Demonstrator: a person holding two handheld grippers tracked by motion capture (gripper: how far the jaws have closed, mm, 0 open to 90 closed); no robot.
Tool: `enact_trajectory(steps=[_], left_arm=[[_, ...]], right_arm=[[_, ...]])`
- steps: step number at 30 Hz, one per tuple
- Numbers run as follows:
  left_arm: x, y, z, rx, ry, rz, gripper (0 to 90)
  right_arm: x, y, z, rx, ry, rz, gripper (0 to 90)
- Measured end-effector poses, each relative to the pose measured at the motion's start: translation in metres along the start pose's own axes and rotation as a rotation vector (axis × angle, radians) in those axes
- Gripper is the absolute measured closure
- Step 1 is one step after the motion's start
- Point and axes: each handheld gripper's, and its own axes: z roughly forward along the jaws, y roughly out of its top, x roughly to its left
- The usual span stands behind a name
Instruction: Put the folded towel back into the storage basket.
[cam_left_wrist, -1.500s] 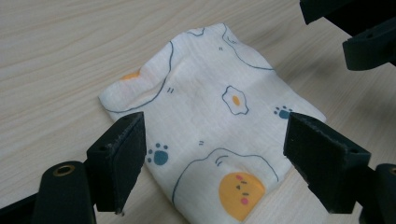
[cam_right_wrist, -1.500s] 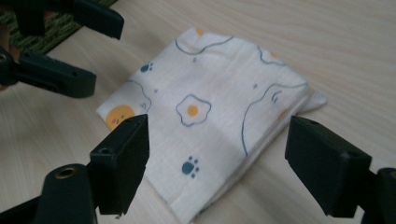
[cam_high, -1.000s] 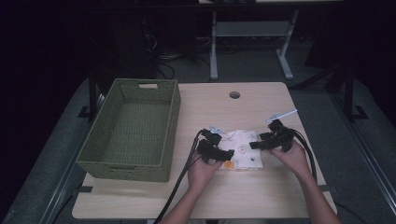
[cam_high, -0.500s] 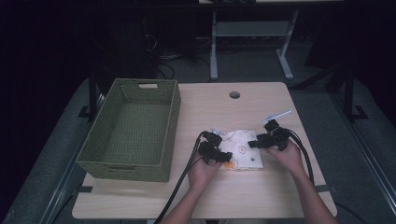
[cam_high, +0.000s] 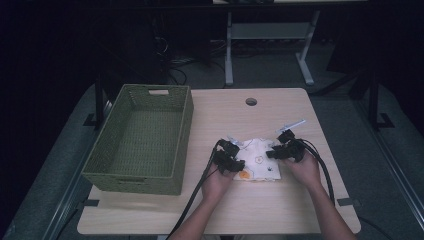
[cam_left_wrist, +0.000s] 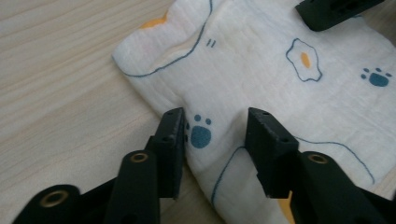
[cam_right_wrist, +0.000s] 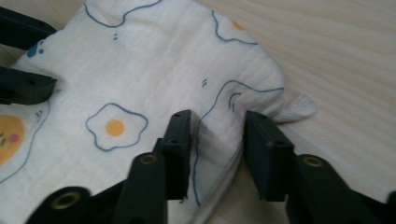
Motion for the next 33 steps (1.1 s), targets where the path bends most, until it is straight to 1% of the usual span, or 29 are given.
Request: enact_trajectory(steps=[1,2,4,5,6,7,8,9,10,12,14,15,16,17,19,21,22,23,25,26,27,29,30,33], left_arm=[[0.0,0.001,0.0,0.002,-0.006,0.003,59.7],[0.001,0.002,0.001,0.007,-0.022,0.001,64.3],[0.003,0.004,0.002,0.014,-0.04,0.0,68.6],[0.003,0.004,0.002,0.014,-0.04,0.0,70.9],[0.004,0.005,0.002,0.018,-0.064,-0.01,73.6],[0.004,0.005,0.002,0.018,-0.064,-0.01,75.3],[0.005,0.006,0.003,0.021,-0.08,-0.021,76.7],[0.005,0.006,0.003,0.021,-0.08,-0.021,77.4],[0.008,0.006,0.003,0.021,-0.098,-0.042,77.7],[0.01,0.005,0.003,0.02,-0.115,-0.059,78.6],[0.012,0.005,0.004,0.021,-0.128,-0.069,79.7],[0.012,0.005,0.004,0.021,-0.128,-0.069,79.9],[0.015,0.005,0.004,0.02,-0.157,-0.097,79.9],[0.017,0.005,0.005,0.018,-0.173,-0.115,79.9],[0.018,0.005,0.005,0.017,-0.179,-0.12,80.5],[0.021,0.004,0.004,0.014,-0.194,-0.136,81.5],[0.022,0.004,0.003,0.013,-0.194,-0.138,81.8],[0.023,0.004,0.002,0.016,-0.194,-0.129,82.0],[0.025,0.005,0.001,0.009,-0.197,-0.136,82.2],[0.026,0.005,0.001,0.006,-0.21,-0.145,82.2],[0.027,0.005,0.0,0.0,-0.223,-0.164,82.3],[0.028,0.005,-0.001,-0.002,-0.23,-0.166,82.5],[0.028,0.005,-0.002,-0.012,-0.23,-0.169,82.6],[0.029,0.006,-0.005,-0.02,-0.235,-0.171,82.6]], right_arm=[[0.0,0.0,0.0,0.0,0.0,0.0,64.5],[0.001,0.0,0.0,0.002,0.008,0.012,68.8],[0.0,0.001,0.0,0.008,0.02,0.031,73.1],[0.0,0.001,0.0,0.008,0.02,0.031,73.1],[-0.001,0.0,0.0,0.011,0.038,0.051,77.1],[-0.001,0.0,0.0,0.011,0.038,0.051,77.1],[-0.002,-0.001,0.001,0.004,0.055,0.068,78.7],[-0.002,-0.001,0.001,0.004,0.055,0.068,78.7],[-0.004,-0.002,0.001,-0.006,0.087,0.097,80.0],[-0.006,-0.003,0.002,-0.016,0.108,0.113,81.0],[-0.008,-0.005,0.003,-0.025,0.14,0.142,81.4],[-0.009,-0.006,0.003,-0.028,0.152,0.155,81.5],[-0.01,-0.006,0.003,-0.031,0.168,0.166,81.7],[-0.011,-0.007,0.003,-0.035,0.184,0.175,81.9],[-0.013,-0.008,0.003,-0.045,0.209,0.189,82.0],[-0.014,-0.008,0.001,-0.052,0.222,0.197,82.0],[-0.014,-0.009,0.001,-0.055,0.227,0.198,82.1],[-0.015,-0.009,0.0,-0.057,0.23,0.204,82.1],[-0.016,-0.01,-0.002,-0.074,0.248,0.222,82.2],[-0.017,-0.011,-0.003,-0.081,0.258,0.23,82.2],[-0.017,-0.012,-0.004,-0.085,0.26,0.234,82.2],[-0.018,-0.014,-0.005,-0.086,0.267,0.247,82.2],[-0.019,-0.015,-0.006,-0.091,0.273,0.25,82.3],[-0.02,-0.016,-0.008,-0.096,0.279,0.251,82.3]])
